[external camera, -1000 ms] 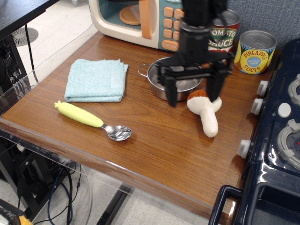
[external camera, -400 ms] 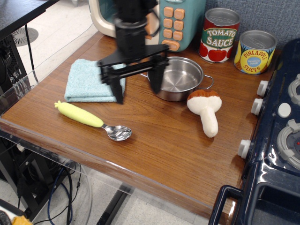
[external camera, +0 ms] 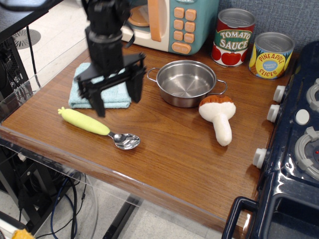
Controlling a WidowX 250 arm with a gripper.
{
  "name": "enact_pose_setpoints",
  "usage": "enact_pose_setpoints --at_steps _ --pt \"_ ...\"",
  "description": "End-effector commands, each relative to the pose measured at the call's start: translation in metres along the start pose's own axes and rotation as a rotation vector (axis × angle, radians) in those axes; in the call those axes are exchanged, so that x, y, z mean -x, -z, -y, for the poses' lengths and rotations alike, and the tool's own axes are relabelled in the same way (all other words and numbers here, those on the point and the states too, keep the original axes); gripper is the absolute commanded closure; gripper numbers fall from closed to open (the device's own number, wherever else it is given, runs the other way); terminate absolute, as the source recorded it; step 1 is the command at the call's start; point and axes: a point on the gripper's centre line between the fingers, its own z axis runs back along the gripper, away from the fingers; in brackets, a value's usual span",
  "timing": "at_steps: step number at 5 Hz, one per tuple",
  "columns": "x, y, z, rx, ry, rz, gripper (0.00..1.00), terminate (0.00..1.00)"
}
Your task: PICK UP THE SPOON PUT NEAR THE BLENDER
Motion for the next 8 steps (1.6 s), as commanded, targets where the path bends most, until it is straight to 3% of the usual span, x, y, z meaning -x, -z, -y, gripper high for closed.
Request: enact_pose_setpoints --at_steps 1,2,4,5,7,8 --pt "-0.023 0.007 -0.023 -0.038 -0.126 0.074 0.0 0.0" --pt "-0.03 0.023 -0.037 -0.053 -0.222 0.045 0.0 0.0" --pt "-0.03 0.038 -0.034 -0.115 -0.207 0.071 0.0 0.0" --pt "-0.029 0.037 -0.032 -0.086 -0.191 0.098 1.0 0.0" --pt "-0.026 0.032 -0.03 -0.082 -0.17 0.127 1.0 0.0" --pt "-0.024 0.02 -0.027 -0.111 -0.171 0.177 1.0 0.0"
